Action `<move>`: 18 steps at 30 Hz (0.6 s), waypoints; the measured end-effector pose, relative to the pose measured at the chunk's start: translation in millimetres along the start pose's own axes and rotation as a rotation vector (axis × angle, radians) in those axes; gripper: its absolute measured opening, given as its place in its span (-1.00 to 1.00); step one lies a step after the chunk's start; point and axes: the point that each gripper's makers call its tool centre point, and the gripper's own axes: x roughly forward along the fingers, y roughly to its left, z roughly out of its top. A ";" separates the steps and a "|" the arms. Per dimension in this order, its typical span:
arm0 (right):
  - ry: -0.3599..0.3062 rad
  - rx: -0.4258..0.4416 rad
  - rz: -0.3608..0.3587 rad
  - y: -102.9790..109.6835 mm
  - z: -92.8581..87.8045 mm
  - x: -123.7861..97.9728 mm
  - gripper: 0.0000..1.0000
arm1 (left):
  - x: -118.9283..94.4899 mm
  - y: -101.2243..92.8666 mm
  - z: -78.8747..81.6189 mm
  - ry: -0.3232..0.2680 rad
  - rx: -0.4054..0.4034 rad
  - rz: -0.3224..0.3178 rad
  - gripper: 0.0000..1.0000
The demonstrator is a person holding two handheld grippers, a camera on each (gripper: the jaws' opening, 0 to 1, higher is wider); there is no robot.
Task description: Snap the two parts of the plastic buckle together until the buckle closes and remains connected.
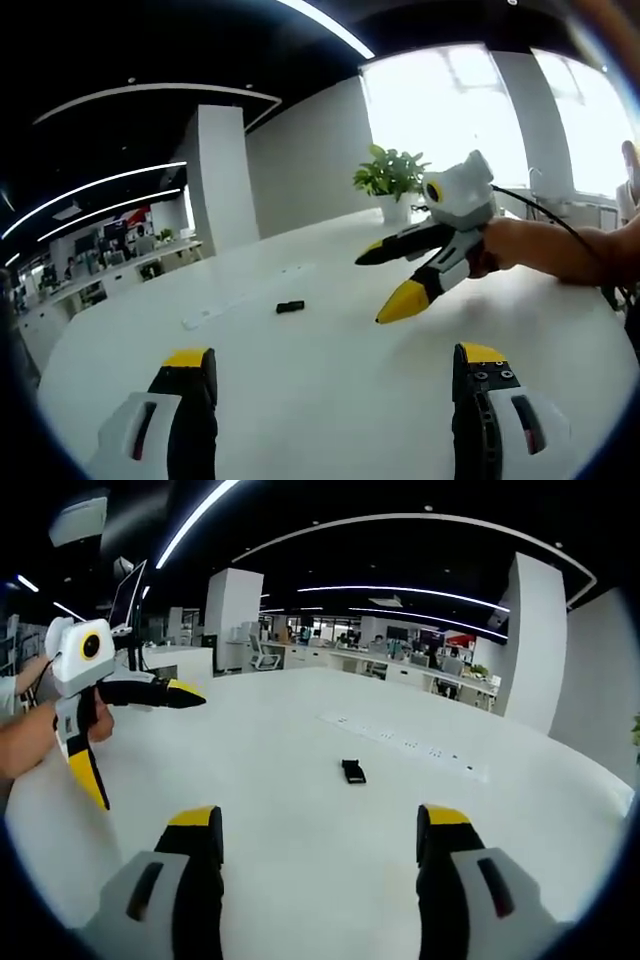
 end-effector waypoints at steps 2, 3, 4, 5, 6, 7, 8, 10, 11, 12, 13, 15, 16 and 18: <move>0.007 -0.002 0.007 4.1 -2.9 -4.3 0.59 | -1.2 0.1 0.4 0.001 0.021 0.011 0.99; 0.008 -0.007 0.006 3.4 -3.7 -4.5 0.59 | -1.2 0.9 1.0 0.000 0.015 0.009 0.99; 0.009 -0.012 0.004 2.9 -4.3 -6.0 0.59 | -0.3 1.9 1.6 -0.003 0.006 0.004 0.99; 0.008 -0.011 0.002 1.3 -4.3 -6.1 0.59 | 0.0 1.8 2.0 -0.005 0.000 -0.001 0.99; 0.006 -0.006 0.001 1.7 -3.6 -6.8 0.59 | 0.0 1.9 1.9 -0.004 0.000 -0.001 0.99; 0.005 -0.004 0.000 3.9 -2.7 -8.4 0.59 | -0.1 1.4 1.7 -0.003 0.002 -0.002 0.99; 0.004 -0.004 0.000 4.5 -2.1 -8.7 0.59 | 0.8 2.9 1.4 -0.001 0.002 -0.002 0.99; -0.003 -0.003 -0.004 4.1 -1.1 -8.1 0.59 | 1.2 2.6 0.8 0.001 -0.003 -0.006 0.99; -0.004 -0.002 -0.004 4.7 -0.3 -9.5 0.59 | 1.2 2.1 0.8 0.001 -0.007 -0.010 0.99; -0.006 -0.002 -0.002 5.3 0.1 -10.0 0.59 | 0.8 1.8 1.2 -0.003 -0.013 -0.013 0.99; -0.007 -0.001 -0.001 5.3 0.2 -9.4 0.59 | 0.4 2.0 1.7 -0.006 -0.017 -0.013 0.99; -0.005 0.004 0.002 5.8 -0.4 -10.1 0.60 | 0.0 2.3 1.9 -0.008 -0.025 -0.014 0.99; -0.005 0.004 0.005 7.1 -1.3 -11.9 0.60 | -0.1 2.9 2.1 -0.009 -0.028 -0.010 0.99; -0.002 -0.002 0.005 8.8 -2.8 -16.9 0.60 | -0.2 2.7 2.2 -0.010 -0.032 -0.011 0.99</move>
